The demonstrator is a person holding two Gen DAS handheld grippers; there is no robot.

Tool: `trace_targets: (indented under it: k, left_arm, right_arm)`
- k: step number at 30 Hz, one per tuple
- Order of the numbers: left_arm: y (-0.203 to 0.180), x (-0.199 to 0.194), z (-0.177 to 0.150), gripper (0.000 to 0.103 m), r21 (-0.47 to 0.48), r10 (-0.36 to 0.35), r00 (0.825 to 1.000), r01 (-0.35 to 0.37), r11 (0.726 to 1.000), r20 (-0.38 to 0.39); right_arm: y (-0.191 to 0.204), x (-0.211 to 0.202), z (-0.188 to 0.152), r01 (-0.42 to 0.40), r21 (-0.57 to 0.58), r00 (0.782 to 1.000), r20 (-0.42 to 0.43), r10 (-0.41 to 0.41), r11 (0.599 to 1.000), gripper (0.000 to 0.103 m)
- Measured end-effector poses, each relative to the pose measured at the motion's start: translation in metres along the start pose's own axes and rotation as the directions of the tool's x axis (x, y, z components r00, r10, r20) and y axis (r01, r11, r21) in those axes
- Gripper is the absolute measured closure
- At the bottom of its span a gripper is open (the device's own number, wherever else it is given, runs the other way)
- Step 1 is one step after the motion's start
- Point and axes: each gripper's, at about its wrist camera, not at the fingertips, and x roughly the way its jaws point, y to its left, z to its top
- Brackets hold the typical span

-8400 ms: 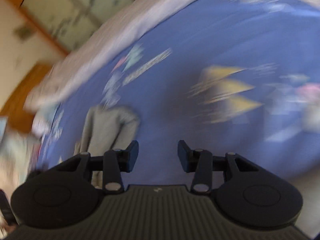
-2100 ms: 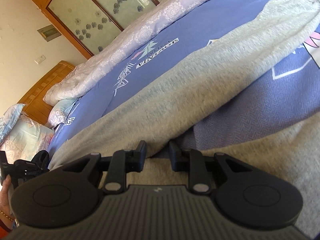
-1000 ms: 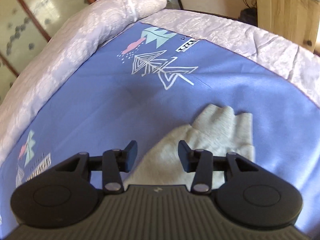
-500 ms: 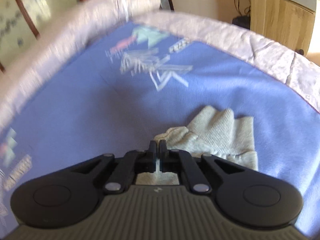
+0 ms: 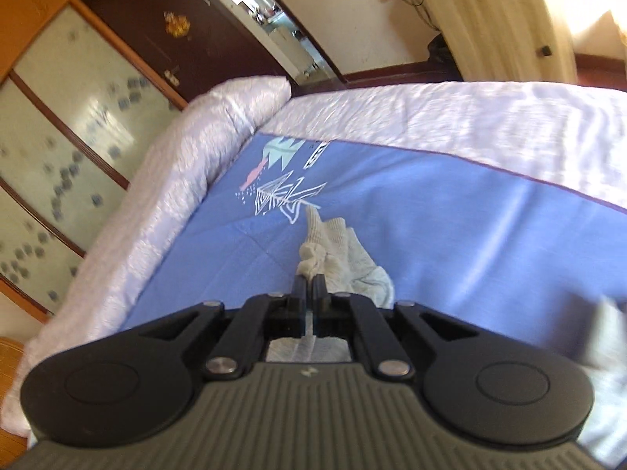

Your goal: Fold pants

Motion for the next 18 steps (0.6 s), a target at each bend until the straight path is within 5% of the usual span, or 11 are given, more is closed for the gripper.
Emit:
trace_targets:
  k: [7, 18]
  left_arm:
    - [-0.028, -0.069, -0.04, 0.099, -0.051, -0.012, 1.0, 0.013, 0.999, 0.026]
    - [-0.041, -0.106, -0.091, 0.099, -0.195, -0.006, 1.0, 0.0, 0.981, -0.027]
  right_arm:
    - [-0.052, -0.068, -0.022, -0.043, 0.062, 0.999, 0.013, 0.043, 0.997, 0.098]
    - [-0.1, -0.119, -0.063, -0.052, 0.09, 0.997, 0.054, 0.047, 0.995, 0.098]
